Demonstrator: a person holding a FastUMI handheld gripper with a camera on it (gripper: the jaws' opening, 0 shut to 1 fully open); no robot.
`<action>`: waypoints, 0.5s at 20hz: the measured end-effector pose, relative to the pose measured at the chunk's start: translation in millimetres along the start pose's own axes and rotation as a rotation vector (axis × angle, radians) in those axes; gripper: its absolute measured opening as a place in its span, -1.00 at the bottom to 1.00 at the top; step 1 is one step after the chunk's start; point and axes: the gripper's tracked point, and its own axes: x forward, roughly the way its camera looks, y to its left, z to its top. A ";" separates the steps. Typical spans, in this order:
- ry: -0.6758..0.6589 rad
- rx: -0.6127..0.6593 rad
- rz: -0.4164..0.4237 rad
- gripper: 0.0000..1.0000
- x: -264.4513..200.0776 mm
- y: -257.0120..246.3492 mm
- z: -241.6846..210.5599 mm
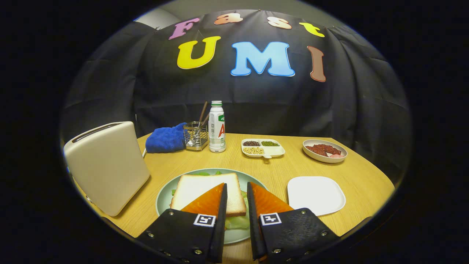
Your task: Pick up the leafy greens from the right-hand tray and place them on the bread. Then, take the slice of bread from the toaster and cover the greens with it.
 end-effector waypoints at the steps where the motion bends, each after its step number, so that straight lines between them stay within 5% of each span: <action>1: -0.010 -0.007 -0.004 -0.40 -1.3 -2.3 4.1; 10: -0.138 0.003 -0.050 -0.40 -24.3 -56.3 44.2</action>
